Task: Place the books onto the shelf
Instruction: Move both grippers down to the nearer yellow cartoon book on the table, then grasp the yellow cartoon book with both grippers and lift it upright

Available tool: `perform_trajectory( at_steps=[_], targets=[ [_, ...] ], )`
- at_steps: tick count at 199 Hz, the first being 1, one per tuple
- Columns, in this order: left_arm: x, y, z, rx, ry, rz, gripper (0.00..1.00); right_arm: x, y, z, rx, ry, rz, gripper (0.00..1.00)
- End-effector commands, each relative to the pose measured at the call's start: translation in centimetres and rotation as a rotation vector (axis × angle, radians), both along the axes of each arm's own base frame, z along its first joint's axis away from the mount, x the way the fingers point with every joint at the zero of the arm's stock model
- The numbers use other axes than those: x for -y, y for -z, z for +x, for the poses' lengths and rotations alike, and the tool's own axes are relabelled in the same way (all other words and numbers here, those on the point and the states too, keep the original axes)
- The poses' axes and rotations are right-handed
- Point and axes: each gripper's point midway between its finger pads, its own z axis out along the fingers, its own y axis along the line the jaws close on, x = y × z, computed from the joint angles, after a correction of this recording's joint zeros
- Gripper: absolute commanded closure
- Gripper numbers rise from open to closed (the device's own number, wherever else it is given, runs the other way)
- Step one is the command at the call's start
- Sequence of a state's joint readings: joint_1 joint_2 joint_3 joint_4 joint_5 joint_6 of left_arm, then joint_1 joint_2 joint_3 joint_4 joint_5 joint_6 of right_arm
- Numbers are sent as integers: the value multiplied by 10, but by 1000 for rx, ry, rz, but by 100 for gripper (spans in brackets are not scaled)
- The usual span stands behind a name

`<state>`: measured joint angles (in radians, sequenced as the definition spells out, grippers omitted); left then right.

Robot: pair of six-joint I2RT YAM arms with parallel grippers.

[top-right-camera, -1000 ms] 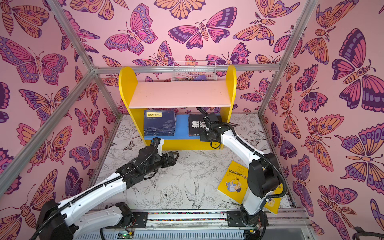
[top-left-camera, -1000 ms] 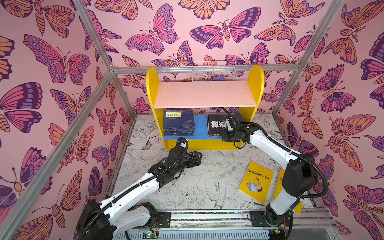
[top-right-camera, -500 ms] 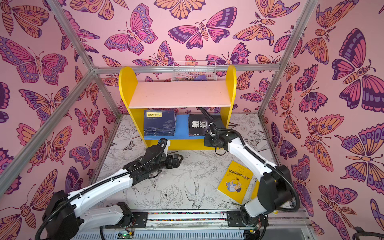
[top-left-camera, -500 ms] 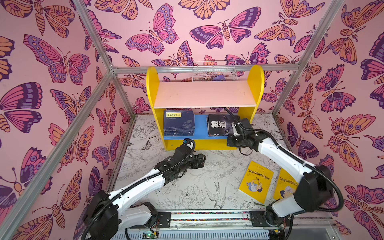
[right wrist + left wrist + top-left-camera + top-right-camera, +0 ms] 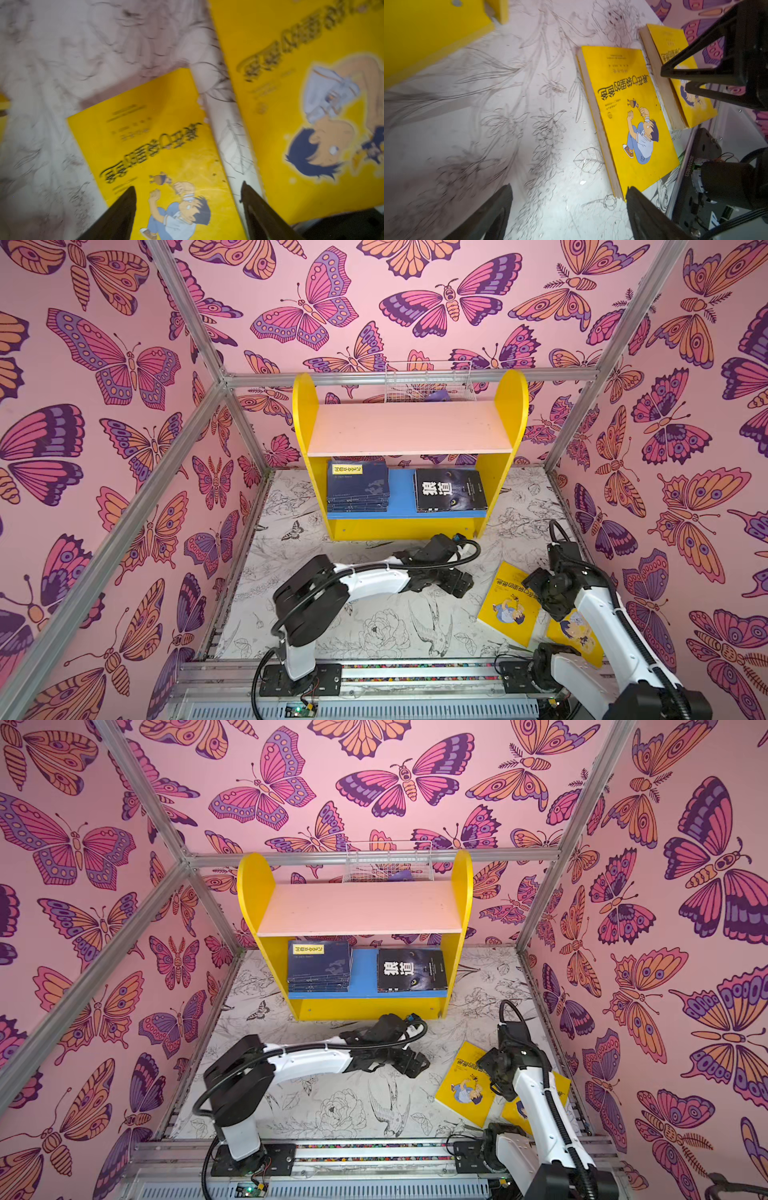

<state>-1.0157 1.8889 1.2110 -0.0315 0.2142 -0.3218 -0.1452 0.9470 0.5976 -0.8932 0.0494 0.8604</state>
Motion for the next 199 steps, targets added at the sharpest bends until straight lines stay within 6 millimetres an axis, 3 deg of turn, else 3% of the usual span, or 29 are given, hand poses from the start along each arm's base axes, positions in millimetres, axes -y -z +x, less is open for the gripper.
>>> perform_trajectory(
  at_steps=[1,26,46,68,120,163,199],
  targets=[
    [21,13,-9,35,120,40,11,0,15,-28,-98,60,40,13],
    [35,30,-8,36,169,82,10,-17,36,-26,-105,20,140,12],
    [40,45,-10,3,181,109,10,-44,50,-10,-51,-60,295,16],
    [37,55,-13,-13,184,127,10,-69,51,14,39,-145,435,23],
    [18,71,-9,-22,143,186,11,-122,12,64,263,-390,561,27],
    [2,89,-6,-52,112,225,19,-127,-12,85,402,-419,557,27],
    [2,98,-12,-82,133,230,24,-130,-46,100,554,-476,545,28]
  ],
)
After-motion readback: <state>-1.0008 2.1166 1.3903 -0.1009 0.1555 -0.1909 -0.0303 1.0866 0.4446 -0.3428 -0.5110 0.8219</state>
